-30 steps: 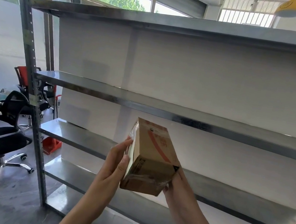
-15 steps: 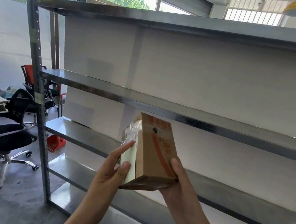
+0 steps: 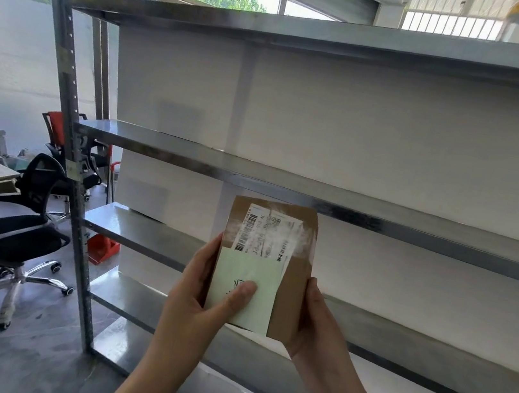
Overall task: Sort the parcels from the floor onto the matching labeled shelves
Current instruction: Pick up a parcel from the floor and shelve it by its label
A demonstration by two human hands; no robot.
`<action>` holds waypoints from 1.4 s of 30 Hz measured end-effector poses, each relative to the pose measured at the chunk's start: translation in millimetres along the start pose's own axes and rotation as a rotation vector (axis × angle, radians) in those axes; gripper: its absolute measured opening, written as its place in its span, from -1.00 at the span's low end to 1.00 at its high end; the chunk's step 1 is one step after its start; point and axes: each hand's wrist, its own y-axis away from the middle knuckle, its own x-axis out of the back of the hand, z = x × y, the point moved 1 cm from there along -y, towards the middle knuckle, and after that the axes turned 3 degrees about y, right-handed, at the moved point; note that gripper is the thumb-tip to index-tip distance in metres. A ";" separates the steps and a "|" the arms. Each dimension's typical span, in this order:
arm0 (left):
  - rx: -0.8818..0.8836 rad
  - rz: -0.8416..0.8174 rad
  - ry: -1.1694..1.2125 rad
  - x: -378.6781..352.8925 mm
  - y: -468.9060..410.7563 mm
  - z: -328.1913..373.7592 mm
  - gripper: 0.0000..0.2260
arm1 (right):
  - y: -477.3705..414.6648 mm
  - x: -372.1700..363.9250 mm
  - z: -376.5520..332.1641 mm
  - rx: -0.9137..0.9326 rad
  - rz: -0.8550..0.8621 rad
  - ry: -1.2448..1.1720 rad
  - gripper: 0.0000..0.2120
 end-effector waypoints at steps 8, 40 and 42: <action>-0.008 -0.279 -0.162 10.1 -2.3 7.4 -0.22 | 2.1 14.7 7.7 0.036 -0.112 0.046 -0.43; -0.195 0.016 -0.086 55.7 -26.2 -34.4 -0.24 | -9.1 28.5 3.7 0.217 0.116 0.164 -0.66; -0.183 -0.010 -0.076 53.6 -24.9 -34.0 -0.29 | -12.2 27.6 3.4 0.218 0.159 0.157 -0.77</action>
